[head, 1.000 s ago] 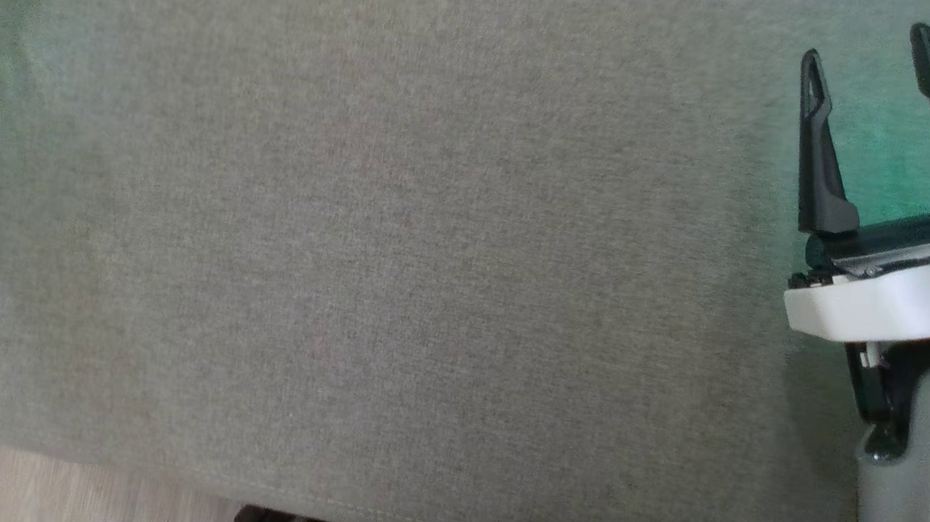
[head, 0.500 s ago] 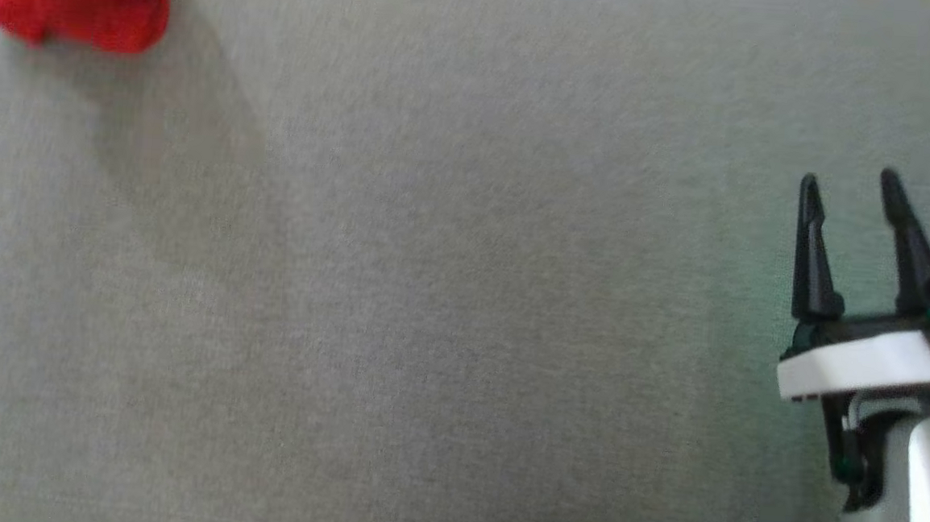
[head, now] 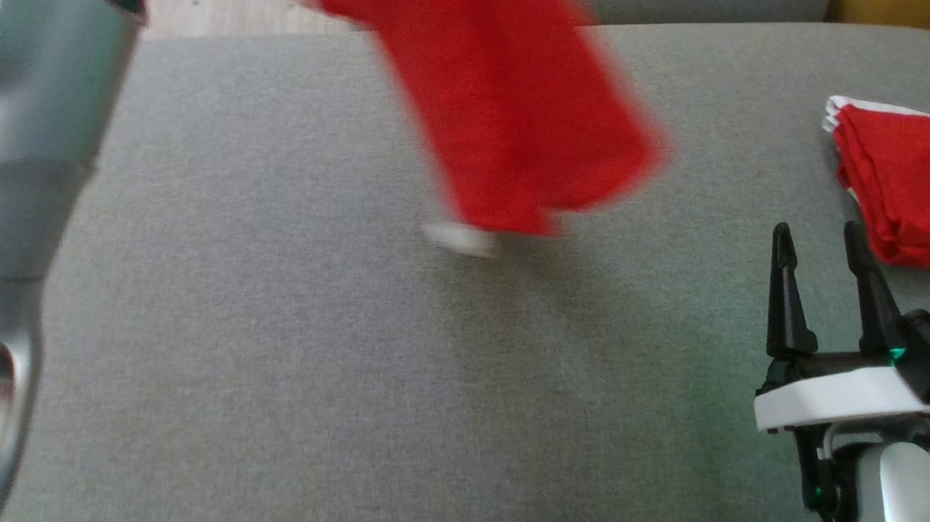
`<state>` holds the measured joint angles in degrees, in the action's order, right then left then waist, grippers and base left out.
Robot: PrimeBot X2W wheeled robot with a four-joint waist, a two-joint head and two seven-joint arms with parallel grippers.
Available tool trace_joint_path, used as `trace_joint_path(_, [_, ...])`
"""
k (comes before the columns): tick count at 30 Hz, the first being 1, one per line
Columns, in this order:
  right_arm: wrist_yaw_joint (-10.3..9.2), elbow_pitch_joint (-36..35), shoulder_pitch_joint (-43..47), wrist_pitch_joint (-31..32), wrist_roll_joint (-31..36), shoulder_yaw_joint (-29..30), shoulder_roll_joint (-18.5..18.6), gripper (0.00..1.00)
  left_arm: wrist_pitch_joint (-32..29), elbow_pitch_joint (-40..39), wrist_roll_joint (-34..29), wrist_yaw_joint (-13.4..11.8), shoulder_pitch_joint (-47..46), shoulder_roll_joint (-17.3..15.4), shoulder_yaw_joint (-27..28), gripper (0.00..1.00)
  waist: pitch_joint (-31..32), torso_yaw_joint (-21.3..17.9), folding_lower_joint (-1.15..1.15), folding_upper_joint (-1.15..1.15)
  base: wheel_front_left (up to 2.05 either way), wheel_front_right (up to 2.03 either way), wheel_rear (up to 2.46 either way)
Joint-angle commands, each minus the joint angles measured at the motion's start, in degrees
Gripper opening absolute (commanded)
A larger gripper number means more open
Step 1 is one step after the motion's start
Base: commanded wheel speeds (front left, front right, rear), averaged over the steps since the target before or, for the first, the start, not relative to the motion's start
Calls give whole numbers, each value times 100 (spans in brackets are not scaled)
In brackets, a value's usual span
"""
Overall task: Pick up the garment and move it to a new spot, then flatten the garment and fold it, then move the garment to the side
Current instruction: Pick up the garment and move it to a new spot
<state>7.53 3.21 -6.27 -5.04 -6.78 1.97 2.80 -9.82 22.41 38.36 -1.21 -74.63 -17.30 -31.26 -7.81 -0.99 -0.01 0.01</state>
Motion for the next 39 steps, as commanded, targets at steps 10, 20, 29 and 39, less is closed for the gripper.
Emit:
trace_joint_path(10, [-4,9,-188,-233,-101,-38,9,100,441,-313,616,-538,2169,-53,286,0,-267,-29,1,-1,0,0,0])
trace_joint_path(20, [-4,7,-307,-226,-7,5,8,100,1201,853,915,-612,3712,-162,525,0,-595,-9,1,-1,0,0,0])
trace_joint_path(29, [-4,64,-236,-212,84,37,8,100,1894,1215,781,-403,3784,-67,477,100,-465,135,1,-1,0,0,0])
trace_joint_path(39, [-4,91,-15,-146,120,88,8,100,2271,693,614,-303,4341,-133,349,100,88,386,1,-1,0,0,0])
